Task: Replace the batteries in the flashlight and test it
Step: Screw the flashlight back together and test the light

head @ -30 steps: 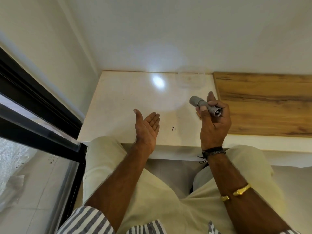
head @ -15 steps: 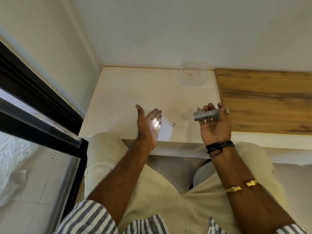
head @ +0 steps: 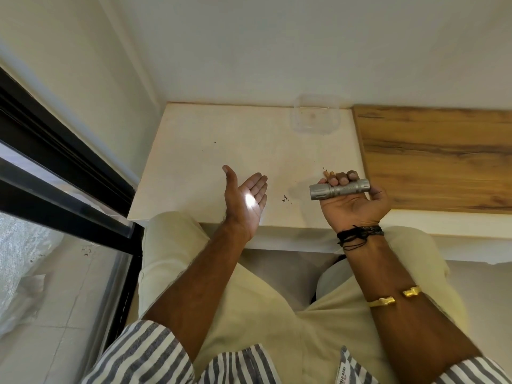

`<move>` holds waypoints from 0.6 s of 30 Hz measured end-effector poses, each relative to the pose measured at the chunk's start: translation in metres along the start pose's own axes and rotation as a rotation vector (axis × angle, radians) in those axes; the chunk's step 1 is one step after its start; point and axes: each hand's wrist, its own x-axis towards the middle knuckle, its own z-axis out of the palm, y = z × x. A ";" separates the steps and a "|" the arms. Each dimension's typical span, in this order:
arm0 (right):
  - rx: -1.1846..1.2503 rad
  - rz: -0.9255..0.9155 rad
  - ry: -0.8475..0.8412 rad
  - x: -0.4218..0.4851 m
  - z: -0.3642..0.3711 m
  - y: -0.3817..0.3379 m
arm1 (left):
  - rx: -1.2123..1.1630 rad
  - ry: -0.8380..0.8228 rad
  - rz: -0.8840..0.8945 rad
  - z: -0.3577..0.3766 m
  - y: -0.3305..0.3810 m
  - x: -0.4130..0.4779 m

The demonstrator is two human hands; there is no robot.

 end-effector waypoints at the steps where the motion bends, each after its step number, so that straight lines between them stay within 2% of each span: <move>1: -0.001 0.002 -0.003 0.000 0.001 0.000 | 0.005 0.003 0.003 0.000 -0.001 0.001; 13: -0.036 -0.003 0.003 0.000 0.003 0.002 | 0.026 0.022 0.020 0.000 -0.001 0.004; 16: -0.040 0.002 0.011 0.004 -0.003 0.002 | 0.187 0.055 0.041 0.005 -0.002 0.003; 18: -0.093 -0.007 0.028 0.007 -0.006 0.003 | 0.465 0.104 0.131 0.007 -0.006 0.002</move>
